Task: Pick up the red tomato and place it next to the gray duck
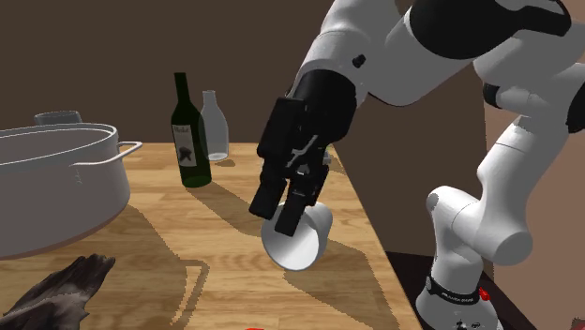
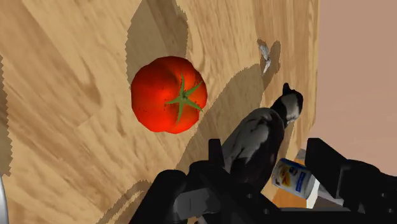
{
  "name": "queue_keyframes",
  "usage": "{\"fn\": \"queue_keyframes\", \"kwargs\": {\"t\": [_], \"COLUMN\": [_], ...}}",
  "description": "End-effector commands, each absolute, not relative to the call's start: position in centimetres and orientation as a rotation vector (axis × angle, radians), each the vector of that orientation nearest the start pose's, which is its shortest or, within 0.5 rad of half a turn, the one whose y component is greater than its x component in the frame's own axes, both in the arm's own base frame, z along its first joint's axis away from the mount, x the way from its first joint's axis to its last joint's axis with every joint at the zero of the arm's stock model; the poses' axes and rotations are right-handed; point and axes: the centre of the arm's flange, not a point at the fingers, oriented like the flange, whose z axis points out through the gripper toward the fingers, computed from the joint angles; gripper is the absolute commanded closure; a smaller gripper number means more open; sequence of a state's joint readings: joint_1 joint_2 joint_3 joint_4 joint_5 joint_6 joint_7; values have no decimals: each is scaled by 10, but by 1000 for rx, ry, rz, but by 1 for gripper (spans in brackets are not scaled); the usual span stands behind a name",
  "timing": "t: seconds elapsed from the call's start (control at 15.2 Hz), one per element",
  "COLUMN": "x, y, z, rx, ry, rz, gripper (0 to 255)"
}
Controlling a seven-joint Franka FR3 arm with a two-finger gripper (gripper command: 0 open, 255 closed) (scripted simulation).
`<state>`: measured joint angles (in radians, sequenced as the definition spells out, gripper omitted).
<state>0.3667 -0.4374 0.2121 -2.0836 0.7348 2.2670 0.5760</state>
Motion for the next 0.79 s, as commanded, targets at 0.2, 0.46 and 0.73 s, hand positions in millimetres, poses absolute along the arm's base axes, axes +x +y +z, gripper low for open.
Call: {"fn": "queue_keyframes", "kwargs": {"t": [0.2,0.46,0.73], "x": [401,429,442], "y": [278,274,282], "z": [614,562,530], "rx": [-2295,-2294,-2289], "ry": [132,-42,-124], "rz": [-128,-50,-13], "gripper": [0,0,0]}}
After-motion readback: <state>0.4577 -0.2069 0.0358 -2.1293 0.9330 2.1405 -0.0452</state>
